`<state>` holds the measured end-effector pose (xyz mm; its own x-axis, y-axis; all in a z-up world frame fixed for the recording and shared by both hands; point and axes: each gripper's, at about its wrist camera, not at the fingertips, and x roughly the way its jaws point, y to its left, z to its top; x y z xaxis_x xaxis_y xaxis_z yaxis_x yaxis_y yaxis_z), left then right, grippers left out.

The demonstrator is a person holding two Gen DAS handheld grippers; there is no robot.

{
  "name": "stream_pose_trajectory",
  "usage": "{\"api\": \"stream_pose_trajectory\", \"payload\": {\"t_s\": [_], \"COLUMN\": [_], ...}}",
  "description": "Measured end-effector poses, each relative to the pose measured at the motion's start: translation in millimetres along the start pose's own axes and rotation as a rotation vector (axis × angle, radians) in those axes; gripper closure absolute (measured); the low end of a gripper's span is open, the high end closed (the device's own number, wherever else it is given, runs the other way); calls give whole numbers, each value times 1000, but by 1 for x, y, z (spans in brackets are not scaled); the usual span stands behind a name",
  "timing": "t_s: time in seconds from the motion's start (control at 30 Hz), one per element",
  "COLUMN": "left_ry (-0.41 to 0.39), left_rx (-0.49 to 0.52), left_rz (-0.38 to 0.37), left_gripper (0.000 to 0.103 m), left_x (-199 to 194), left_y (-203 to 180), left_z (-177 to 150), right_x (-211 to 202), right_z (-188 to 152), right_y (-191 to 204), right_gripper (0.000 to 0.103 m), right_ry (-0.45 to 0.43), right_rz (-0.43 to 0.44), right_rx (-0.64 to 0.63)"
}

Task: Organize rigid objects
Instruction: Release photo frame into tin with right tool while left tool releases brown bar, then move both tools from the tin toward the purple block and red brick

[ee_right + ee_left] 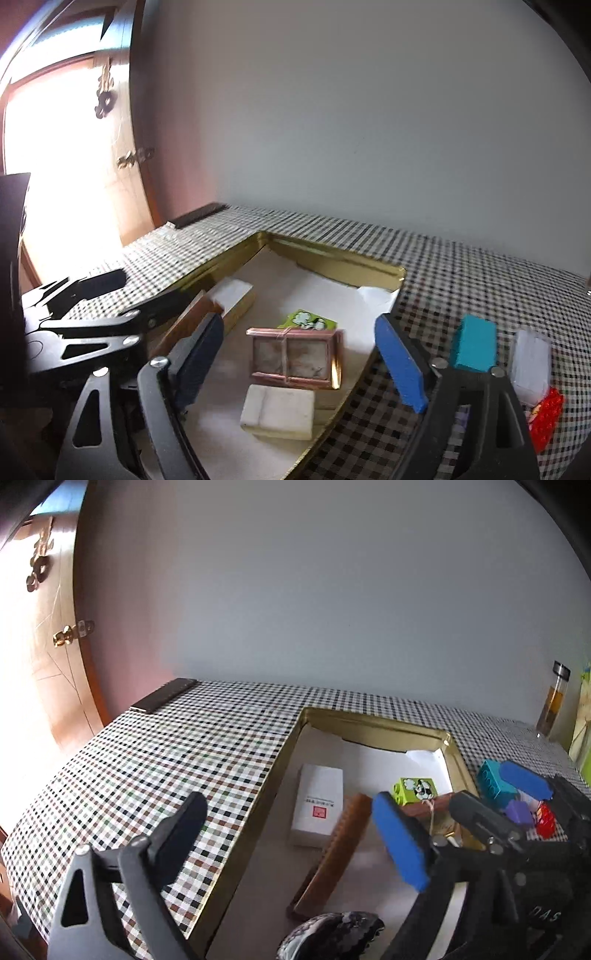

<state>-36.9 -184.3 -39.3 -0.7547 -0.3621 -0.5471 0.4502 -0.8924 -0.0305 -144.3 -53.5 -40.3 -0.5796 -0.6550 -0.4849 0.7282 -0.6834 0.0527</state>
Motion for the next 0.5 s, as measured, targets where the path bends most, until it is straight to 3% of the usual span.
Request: {"api": "stream_pose_trajectory", "payload": {"t_s": [0.2,0.5], "left_ry": [-20,-34], "left_rx": [-9,-2], "left_rz": [7,-11], "left_gripper": [1,1], "left_x": [-7,-13], "left_y": [-8,-30], "left_z": [-1,0], "right_x": [-15,-32], "right_z": [-3,-9], "right_y": [-10,-38], "right_gripper": [15,15], "right_ry": [-34,-55], "right_rz": [-6,-19], "right_rx": [25,76]}}
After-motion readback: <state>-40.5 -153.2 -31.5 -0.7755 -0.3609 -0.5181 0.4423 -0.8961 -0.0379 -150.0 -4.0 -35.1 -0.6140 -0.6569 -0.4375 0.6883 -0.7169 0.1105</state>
